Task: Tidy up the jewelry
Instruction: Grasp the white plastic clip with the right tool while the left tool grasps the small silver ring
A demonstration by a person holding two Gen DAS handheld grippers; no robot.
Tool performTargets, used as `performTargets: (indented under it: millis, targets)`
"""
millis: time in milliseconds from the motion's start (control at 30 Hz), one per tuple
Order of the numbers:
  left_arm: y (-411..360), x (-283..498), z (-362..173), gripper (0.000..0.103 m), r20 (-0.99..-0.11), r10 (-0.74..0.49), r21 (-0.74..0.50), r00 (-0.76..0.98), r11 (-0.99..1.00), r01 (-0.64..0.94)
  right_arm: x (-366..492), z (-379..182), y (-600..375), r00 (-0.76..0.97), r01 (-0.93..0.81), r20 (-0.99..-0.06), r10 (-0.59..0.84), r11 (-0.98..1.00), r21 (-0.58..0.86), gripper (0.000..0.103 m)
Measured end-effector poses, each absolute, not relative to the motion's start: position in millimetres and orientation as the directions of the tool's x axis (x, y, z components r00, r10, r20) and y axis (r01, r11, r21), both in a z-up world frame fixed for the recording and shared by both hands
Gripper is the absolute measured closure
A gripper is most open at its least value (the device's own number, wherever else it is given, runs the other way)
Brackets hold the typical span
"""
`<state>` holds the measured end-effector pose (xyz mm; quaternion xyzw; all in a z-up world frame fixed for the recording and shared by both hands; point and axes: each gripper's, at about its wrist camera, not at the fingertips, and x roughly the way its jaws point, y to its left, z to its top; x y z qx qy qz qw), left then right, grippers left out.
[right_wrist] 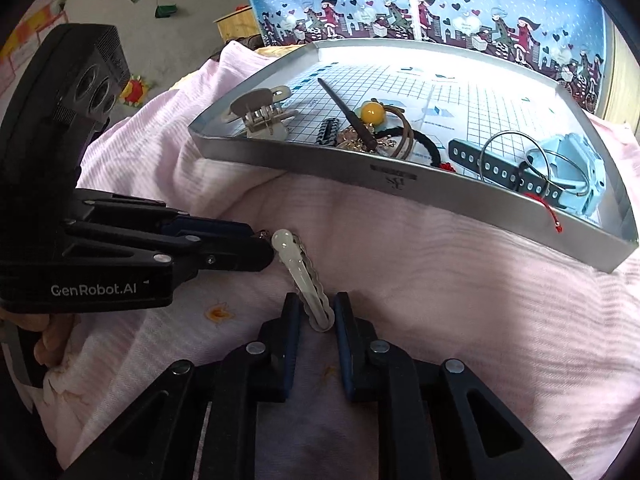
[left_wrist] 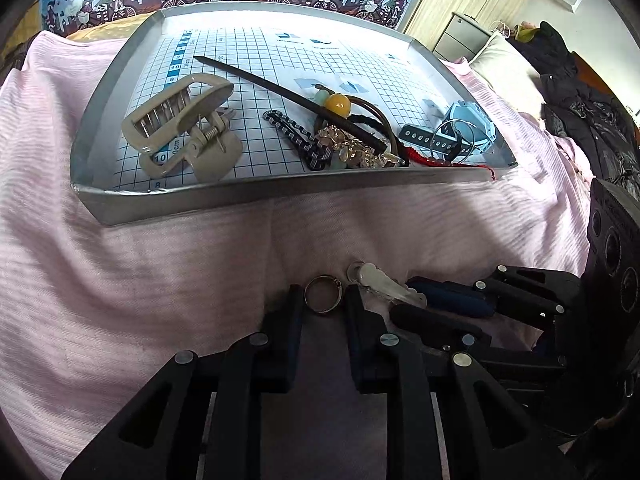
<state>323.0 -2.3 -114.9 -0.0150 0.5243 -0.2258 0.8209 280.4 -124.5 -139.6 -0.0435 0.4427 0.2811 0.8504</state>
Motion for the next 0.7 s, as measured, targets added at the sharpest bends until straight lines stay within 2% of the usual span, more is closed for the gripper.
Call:
performTargets:
  millis: [200,400,467,700]
  targets:
    - [-5.6,321.9,-114.2,0.086,-0.857,-0.375,-0.245,0.355,0.9,0.36,274.2,-138.9,-117.2,0.487,-0.522,-0.775,0.403,0.845,0.111,0.09]
    - [-6.3,322.7,-115.7,0.086,-0.854,-0.387,-0.259,0.347,0.896,0.361,280.7,-141.0,-126.6,0.454,-0.509,-0.767,0.455,0.838,0.196,0.09]
    - [-5.6,323.1,-115.5,0.086,-0.854,-0.388,-0.261,0.347,0.895,0.361,279.5,-140.3,-126.2,0.462,-0.508,-0.765,0.449,0.841,0.187,0.097]
    - [-7.6,320.0,-113.0,0.086,-0.854,-0.378,-0.24,0.357,0.896,0.374,272.7,-139.4,-124.5,0.511,-0.51,-0.745,0.428,0.849,0.138,0.098]
